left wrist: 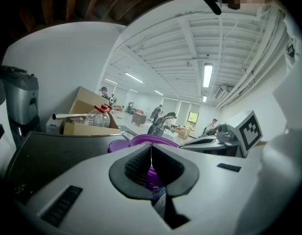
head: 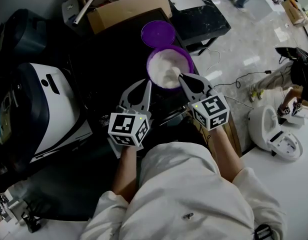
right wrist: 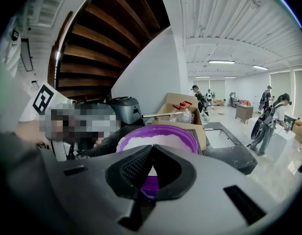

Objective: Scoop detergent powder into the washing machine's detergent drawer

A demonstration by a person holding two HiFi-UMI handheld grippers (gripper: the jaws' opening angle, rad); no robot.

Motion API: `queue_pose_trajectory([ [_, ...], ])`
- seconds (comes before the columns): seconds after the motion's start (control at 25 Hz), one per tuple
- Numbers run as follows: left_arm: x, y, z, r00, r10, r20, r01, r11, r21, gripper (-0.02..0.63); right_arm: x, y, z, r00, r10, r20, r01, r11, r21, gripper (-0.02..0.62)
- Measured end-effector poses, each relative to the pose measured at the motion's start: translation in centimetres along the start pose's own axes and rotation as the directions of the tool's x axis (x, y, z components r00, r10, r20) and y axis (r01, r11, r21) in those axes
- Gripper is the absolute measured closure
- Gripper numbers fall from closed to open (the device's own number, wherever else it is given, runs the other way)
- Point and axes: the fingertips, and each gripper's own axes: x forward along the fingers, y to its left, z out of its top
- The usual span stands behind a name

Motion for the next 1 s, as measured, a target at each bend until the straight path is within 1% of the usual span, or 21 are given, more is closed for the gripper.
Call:
queue_pose_trajectory([
  [0.4, 0.0, 0.0, -0.1, 1.0, 0.003, -0.001, -0.003, 1.0, 0.0, 0.588, 0.2, 1.0, 0.0, 1.0, 0.027, 0.001, -0.027, 0.999, 0.021, 0.588],
  [0.56, -0.1, 0.2, -0.2, 1.0, 0.006, -0.002, -0.006, 1.0, -0.002, 0.588, 0.3, 1.4, -0.1, 0.999, 0.04, 0.005, -0.04, 0.998, 0.043, 0.588],
  [1.0, -0.1, -0.3, 0.0, 1.0, 0.012, 0.002, -0.012, 1.0, -0.001, 0.588, 0.1, 2.5, 0.2, 0.995, 0.096, 0.024, -0.098, 0.991, 0.095, 0.588],
])
